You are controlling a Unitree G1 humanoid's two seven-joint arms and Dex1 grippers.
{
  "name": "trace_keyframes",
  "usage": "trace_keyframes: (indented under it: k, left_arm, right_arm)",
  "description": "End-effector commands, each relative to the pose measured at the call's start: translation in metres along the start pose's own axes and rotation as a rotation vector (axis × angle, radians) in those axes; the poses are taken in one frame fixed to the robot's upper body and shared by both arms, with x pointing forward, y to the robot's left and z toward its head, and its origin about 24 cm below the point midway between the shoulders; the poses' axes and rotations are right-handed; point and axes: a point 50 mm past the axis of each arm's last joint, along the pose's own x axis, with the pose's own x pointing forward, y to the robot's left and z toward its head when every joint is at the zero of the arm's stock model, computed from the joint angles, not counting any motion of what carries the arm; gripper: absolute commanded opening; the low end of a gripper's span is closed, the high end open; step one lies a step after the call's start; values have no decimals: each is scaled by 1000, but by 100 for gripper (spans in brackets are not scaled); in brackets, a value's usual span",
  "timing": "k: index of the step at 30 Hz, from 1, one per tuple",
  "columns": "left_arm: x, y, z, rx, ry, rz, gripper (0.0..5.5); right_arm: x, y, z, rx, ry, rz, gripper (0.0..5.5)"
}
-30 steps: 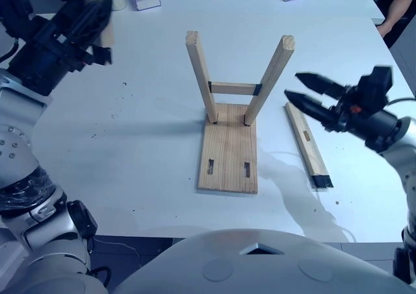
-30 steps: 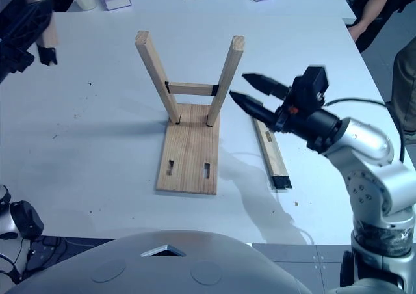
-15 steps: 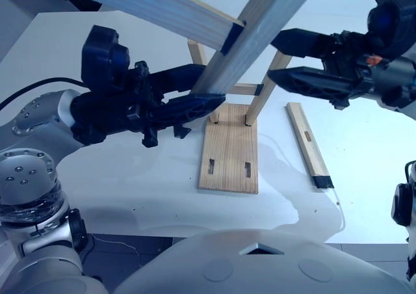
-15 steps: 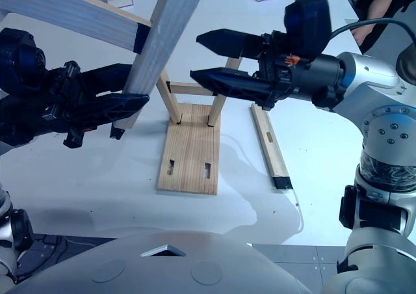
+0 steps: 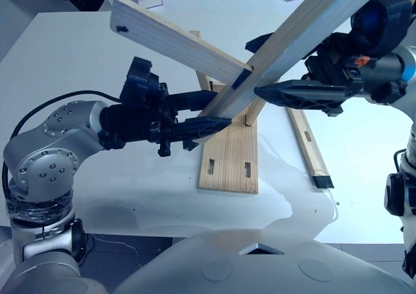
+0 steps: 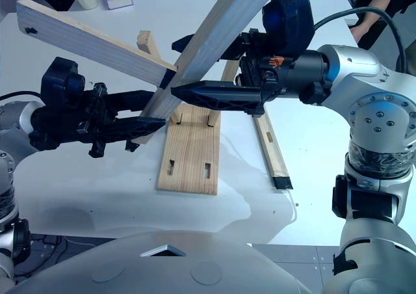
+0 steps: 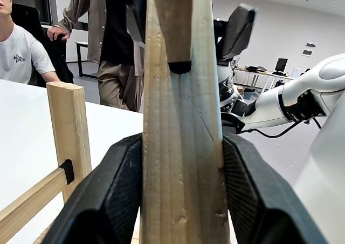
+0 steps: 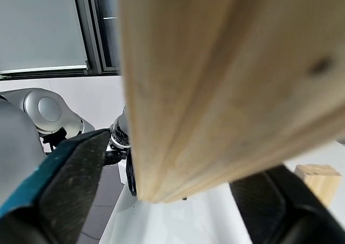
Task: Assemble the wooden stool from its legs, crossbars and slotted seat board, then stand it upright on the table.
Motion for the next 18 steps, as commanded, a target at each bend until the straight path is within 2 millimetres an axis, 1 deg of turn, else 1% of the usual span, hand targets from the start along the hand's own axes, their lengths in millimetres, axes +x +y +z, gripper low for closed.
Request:
trace_keyframes:
  k: [1, 2, 9, 14, 18]
  left_arm:
    - [-1, 1, -1, 8, 13, 8, 202]
    - [-1, 1, -1, 9, 13, 9, 202]
    - [0, 1, 0, 22, 16, 5, 202]
    - [-1, 2, -3, 21, 28, 11, 202]
    - [-1, 1, -6, 20, 33, 15, 202]
  right_arm:
    - [6, 0, 0, -15, 42, 17, 421]
    - [6, 0, -1, -14, 52, 20, 428]
    - [6, -2, -14, -23, 127, 25, 428]
    - [5, -5, -14, -22, 111, 21, 346]
    - [6, -5, -13, -22, 110, 28, 294]
